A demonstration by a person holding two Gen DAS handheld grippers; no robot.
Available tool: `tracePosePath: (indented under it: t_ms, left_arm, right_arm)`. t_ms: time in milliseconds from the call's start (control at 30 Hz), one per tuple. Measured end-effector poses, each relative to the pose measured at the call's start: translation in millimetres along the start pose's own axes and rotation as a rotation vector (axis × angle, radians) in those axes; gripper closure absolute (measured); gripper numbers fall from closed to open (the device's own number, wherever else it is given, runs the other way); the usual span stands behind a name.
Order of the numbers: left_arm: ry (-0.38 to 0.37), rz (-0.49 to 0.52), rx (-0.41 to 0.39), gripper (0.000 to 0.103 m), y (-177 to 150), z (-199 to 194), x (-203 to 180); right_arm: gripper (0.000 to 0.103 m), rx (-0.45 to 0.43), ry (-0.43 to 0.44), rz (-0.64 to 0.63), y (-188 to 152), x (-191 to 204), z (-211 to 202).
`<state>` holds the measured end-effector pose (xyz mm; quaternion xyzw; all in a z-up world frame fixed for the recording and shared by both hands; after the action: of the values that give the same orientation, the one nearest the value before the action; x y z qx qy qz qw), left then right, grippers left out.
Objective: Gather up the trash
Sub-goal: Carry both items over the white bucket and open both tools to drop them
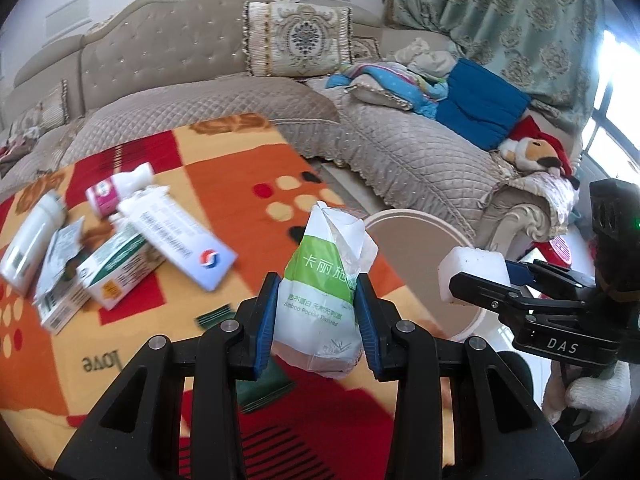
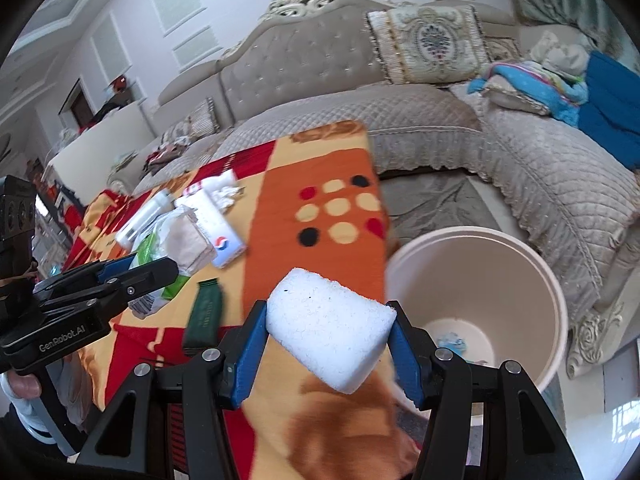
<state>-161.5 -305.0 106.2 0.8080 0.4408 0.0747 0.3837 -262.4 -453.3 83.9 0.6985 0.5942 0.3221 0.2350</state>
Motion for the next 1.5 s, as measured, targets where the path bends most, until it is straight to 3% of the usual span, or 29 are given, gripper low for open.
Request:
tracePosePath:
  t_ms: [467,967,1100,1167,1267,1500]
  left_arm:
    - [-0.081,0.063,0.058,0.068,8,46,-70]
    - [-0.122,0.021,0.154,0.068,10,97,-96]
    - [-0.133,0.012,0.161,0.067,8,103,-100]
    - [-0.135,0.005,0.165,0.062,8,105,-100]
    - [-0.129,0.0,0.172,0.054,7,107,-100]
    - [-0.124,-0.005,0.169,0.053,7,102,-96]
  right_arm:
    - [0.047,0.01,-0.112,0.093,-12,-69,-20]
    - [0.046,0.054,-0.17,0.157,-20,-114,2]
    - [0.043,0.064,-0.182,0.168,-23,-122,8]
    - [0.041,0.069,-0.189,0.172,-24,-125,11]
    - [0.026,0.072,-0.21,0.169,-24,-127,14]
    - [0.025,0.083,-0.2,0.195,-29,-131,18]
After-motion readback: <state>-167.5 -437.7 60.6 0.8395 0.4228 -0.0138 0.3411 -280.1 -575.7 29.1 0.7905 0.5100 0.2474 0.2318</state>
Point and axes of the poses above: each gripper's, at about its wrist camera, not at the fingertips, and z roughly the way its jaws point, x to its left, y to its top, the point moved 1 cm from there along z, roughly the way its jaws point, and after that the axes turned 8 degrees about -z, right-handed, at the moved point
